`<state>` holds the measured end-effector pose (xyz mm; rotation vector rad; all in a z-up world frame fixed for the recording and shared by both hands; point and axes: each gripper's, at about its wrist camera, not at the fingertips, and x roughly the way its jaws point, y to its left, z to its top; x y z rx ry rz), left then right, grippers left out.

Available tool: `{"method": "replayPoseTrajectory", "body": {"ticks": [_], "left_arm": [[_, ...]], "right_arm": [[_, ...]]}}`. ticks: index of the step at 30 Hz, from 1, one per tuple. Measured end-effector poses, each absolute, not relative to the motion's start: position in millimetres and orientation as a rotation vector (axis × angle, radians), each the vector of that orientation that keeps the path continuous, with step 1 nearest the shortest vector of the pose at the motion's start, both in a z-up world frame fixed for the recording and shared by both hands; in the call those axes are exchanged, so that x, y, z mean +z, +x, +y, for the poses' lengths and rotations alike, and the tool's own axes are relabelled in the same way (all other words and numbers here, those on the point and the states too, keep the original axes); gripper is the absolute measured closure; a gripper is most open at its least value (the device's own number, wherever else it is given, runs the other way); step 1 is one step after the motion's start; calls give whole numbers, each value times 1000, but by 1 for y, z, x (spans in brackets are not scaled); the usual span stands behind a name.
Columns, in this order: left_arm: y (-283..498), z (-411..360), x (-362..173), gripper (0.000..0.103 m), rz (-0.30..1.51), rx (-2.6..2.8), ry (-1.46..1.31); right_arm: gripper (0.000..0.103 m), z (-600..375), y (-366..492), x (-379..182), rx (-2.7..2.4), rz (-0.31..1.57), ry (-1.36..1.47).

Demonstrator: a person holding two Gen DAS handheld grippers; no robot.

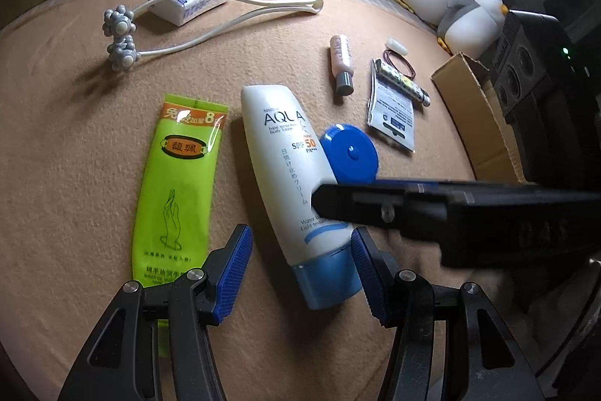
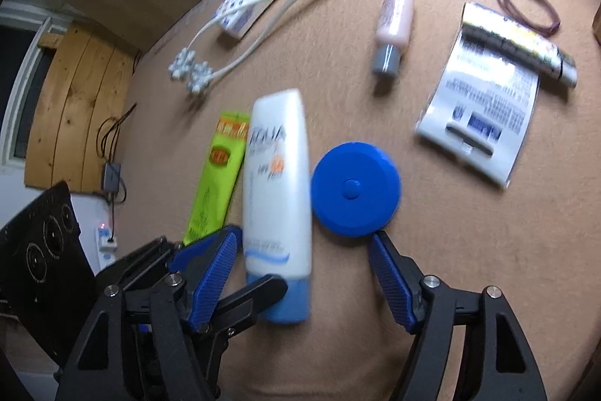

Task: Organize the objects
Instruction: 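Grasp the white sunscreen tube with the right tool while the left tool opens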

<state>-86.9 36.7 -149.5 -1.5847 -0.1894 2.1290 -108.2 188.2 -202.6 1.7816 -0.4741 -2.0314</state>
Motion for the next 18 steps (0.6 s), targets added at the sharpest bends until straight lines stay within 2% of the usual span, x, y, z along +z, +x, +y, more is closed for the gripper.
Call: {"method": "replayPoseTrajectory", "body": {"ticks": [9, 11, 18], "left_arm": [[-90, 40, -151, 44, -194, 2127, -1581], [-90, 41, -152, 44, -192, 2124, -1582], [-92, 44, -154, 49, -201, 2104, -1589]], "right_arm": [[38, 178, -107, -199, -2037, -352, 1763], [47, 175, -107, -203, -2015, -349, 1772], [50, 168, -107, -203, -1988, -333, 1760]]}}
